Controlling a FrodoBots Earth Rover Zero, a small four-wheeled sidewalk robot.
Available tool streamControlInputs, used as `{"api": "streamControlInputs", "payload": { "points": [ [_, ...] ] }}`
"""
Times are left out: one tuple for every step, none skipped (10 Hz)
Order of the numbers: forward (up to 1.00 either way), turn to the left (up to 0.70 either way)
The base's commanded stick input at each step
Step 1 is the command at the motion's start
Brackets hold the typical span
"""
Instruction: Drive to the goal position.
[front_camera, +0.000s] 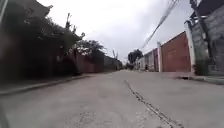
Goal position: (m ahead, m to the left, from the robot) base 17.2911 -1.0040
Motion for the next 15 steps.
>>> {"api": "streamControlInputs", "payload": {
  "points": [
    [0.85,0.0],
    [0.85,0.0],
    [0.85,0.0],
    [0.85,-0.33],
    [0.85,-0.34],
    [0.85,-0.34],
    [0.85,-0.31],
    [0.85,-0.26],
    [0.85,0.0],
    [0.85,0.0],
    [0.85,0.0],
    [0.85,0.0],
    [0.85,0.0],
    [0.85,0.0],
    [0.85,0.0]
  ]
}}
